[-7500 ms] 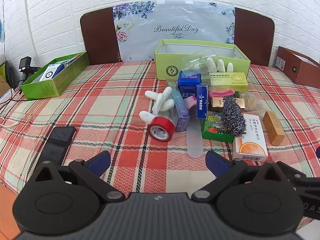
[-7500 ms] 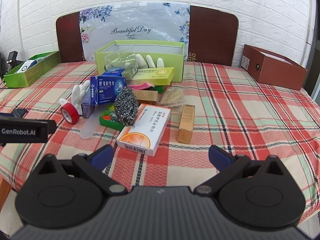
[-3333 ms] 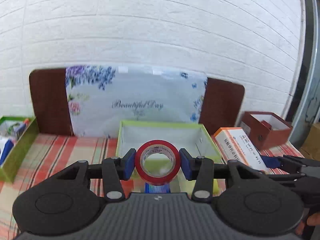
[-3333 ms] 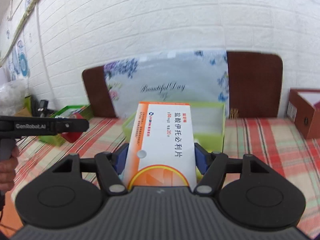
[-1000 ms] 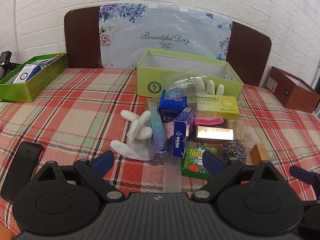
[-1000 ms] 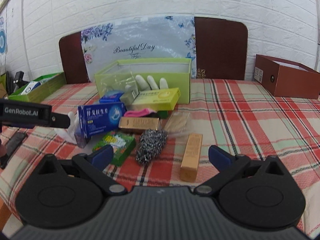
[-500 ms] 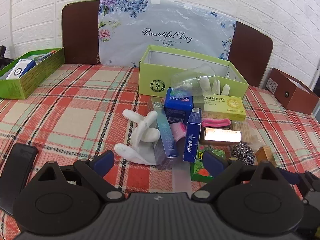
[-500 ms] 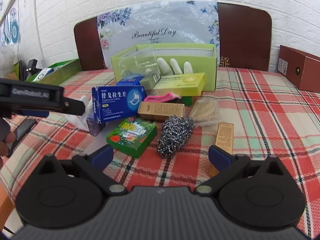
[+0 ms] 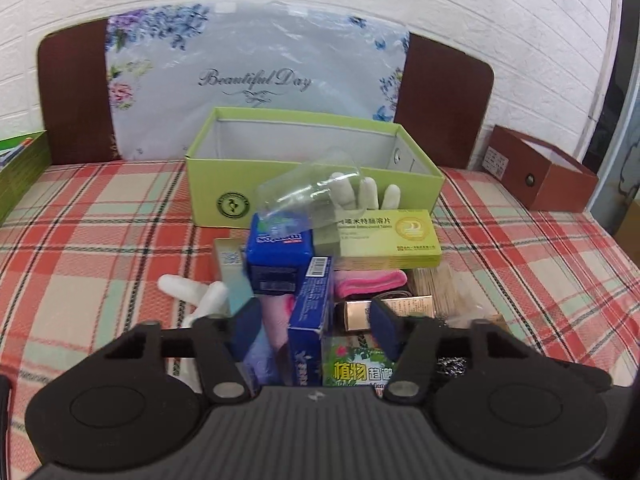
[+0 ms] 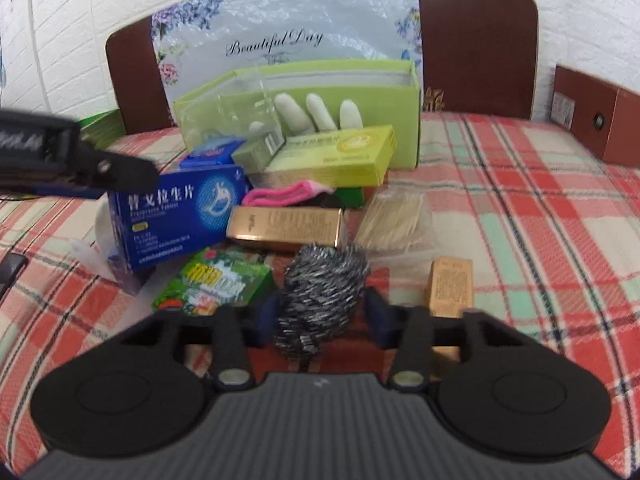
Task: Organize objects
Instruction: 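Grasp blue medicine box with left tool while right tool grasps steel wool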
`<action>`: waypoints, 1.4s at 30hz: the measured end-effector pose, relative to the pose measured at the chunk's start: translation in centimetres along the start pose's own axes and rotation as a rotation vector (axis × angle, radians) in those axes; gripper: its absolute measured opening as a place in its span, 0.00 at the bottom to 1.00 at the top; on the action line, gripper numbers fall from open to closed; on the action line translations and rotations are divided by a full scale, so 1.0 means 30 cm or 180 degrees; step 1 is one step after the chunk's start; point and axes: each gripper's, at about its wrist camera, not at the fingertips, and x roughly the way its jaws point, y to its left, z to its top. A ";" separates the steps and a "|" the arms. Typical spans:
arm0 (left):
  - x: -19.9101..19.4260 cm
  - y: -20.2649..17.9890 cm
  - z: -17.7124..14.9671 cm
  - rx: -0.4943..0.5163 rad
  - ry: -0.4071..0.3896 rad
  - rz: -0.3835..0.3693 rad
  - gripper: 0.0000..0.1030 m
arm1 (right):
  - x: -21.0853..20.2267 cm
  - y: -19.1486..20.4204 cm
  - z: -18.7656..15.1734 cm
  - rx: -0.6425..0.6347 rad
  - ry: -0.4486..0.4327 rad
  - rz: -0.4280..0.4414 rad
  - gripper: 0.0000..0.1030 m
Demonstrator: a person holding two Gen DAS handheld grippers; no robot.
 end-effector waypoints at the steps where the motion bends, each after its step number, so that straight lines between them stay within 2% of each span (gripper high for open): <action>1: 0.013 -0.001 0.000 0.0027 0.0048 -0.0031 0.29 | -0.011 -0.001 -0.005 0.0010 -0.0020 0.0015 0.35; 2: 0.024 0.001 -0.001 0.0020 0.0113 -0.0053 0.18 | -0.023 0.001 -0.009 -0.0021 -0.0033 0.0009 0.35; 5: 0.006 0.014 -0.022 -0.0081 0.0150 -0.0072 0.17 | -0.083 0.011 -0.011 -0.0120 -0.0088 0.0044 0.34; 10: -0.141 0.048 -0.100 -0.0163 0.0106 -0.0152 0.17 | -0.177 0.019 -0.018 -0.0266 -0.0112 0.0161 0.34; 14: -0.254 0.127 -0.214 -0.0476 0.0259 -0.0131 0.18 | -0.225 0.023 -0.045 -0.0317 -0.0059 0.0292 0.34; 17: -0.269 0.163 -0.292 -0.0577 0.0425 0.0084 0.18 | -0.232 0.032 -0.073 -0.0356 0.0032 0.0353 0.35; 22: -0.221 0.172 -0.304 -0.0483 0.0497 0.0150 0.31 | -0.206 0.063 -0.115 -0.0382 0.0214 0.0383 0.36; 23: -0.207 0.168 -0.302 -0.0453 0.0522 0.0190 0.35 | -0.205 0.066 -0.123 -0.0381 0.0216 0.0374 0.37; 25: -0.183 0.163 -0.306 -0.0361 0.0516 0.0270 0.50 | -0.208 0.068 -0.132 -0.0380 0.0207 0.0350 0.39; 26: -0.175 0.158 -0.307 -0.0332 0.0512 0.0319 0.53 | -0.211 0.066 -0.133 -0.0374 0.0201 0.0344 0.40; 28: -0.169 0.152 -0.307 -0.0230 0.0464 0.0314 0.52 | -0.207 0.060 -0.130 -0.0368 0.0209 0.0314 0.42; 29: -0.167 0.148 -0.304 -0.0188 0.0458 0.0312 0.45 | -0.206 0.059 -0.130 -0.0369 0.0216 0.0294 0.43; 33: -0.172 0.145 -0.293 -0.0176 0.0418 0.0290 0.43 | -0.199 0.062 -0.128 -0.0379 0.0239 0.0292 0.43; 37: -0.176 0.153 -0.290 -0.0275 0.0398 0.0267 0.42 | -0.198 0.069 -0.128 -0.0392 0.0241 0.0287 0.49; 38: -0.176 0.154 -0.289 -0.0299 0.0392 0.0252 0.37 | -0.198 0.068 -0.128 -0.0388 0.0244 0.0276 0.50; 40: -0.179 0.152 -0.287 -0.0329 0.0374 0.0217 0.33 | -0.196 0.068 -0.129 -0.0386 0.0251 0.0274 0.50; 42: -0.184 0.143 -0.282 -0.0324 0.0345 0.0162 0.26 | -0.191 0.068 -0.132 -0.0380 0.0265 0.0270 0.50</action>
